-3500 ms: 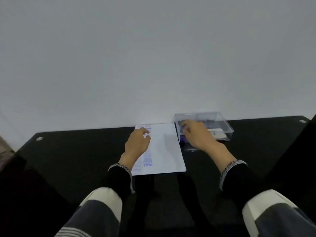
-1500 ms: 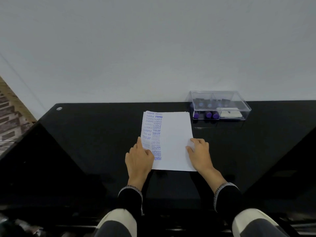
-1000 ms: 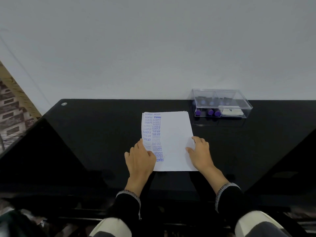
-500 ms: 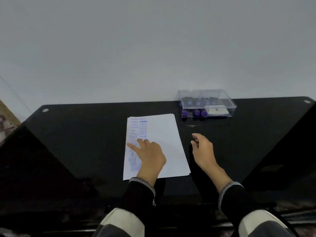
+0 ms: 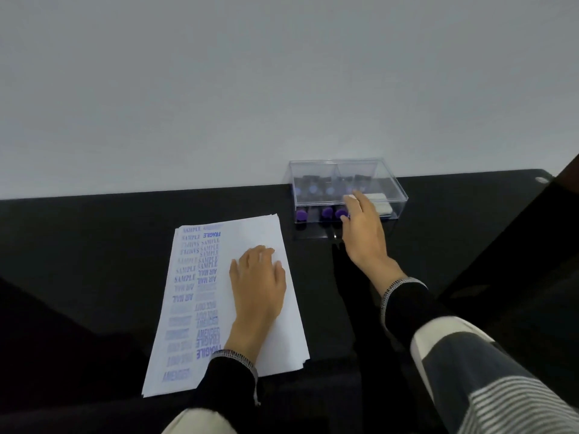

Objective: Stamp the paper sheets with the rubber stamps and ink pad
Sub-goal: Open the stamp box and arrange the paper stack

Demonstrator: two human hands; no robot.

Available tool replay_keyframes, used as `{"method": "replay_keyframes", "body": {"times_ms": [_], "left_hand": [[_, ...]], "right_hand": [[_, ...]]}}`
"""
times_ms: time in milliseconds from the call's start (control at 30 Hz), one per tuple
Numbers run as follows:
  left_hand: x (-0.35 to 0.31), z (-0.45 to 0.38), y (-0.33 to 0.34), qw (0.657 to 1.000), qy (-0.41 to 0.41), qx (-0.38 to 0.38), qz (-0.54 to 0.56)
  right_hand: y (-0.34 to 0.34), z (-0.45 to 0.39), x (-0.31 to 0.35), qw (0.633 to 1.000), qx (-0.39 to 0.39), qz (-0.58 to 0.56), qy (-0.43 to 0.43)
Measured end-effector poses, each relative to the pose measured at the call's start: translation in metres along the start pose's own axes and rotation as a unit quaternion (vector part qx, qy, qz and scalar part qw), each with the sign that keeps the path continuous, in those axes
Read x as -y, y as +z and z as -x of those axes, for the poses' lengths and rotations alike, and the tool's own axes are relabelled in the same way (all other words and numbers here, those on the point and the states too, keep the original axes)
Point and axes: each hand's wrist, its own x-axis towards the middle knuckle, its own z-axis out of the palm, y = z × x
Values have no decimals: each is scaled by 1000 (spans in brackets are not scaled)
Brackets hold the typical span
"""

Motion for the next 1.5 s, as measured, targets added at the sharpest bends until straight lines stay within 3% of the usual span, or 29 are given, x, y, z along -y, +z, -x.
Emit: {"method": "replay_keyframes", "body": {"times_ms": [167,600,867,1100,1200,1267,1333,1400,1500], "left_hand": [[1,2,2,1000,7,-25,3],[-3,5,-2,999,-11,-21,-37],[2,20,-15,998,13,45,-30],[7,48,-23,997,42,22,53],[-2,54,-34,983,32,-28,178],[-18,56,-47,958,-21,-34,282],[-34,55,-57,938,-72,-5,339],[-46,54,-61,935,-104,49,335],[-56,57,-59,938,-114,83,317]], "right_hand": [[-1,-14,-1,999,27,13,-13],[-9,33,3,999,-50,9,-8],[-25,105,4,997,-68,-33,-34],[-38,156,9,993,-100,-51,-49],[-45,158,6,990,-71,-114,-43],[-55,155,4,981,-73,-179,-10],[-66,151,0,967,-128,-215,57],[-75,144,-9,945,-188,-221,153],[-80,133,-24,915,-154,-239,286]]}}
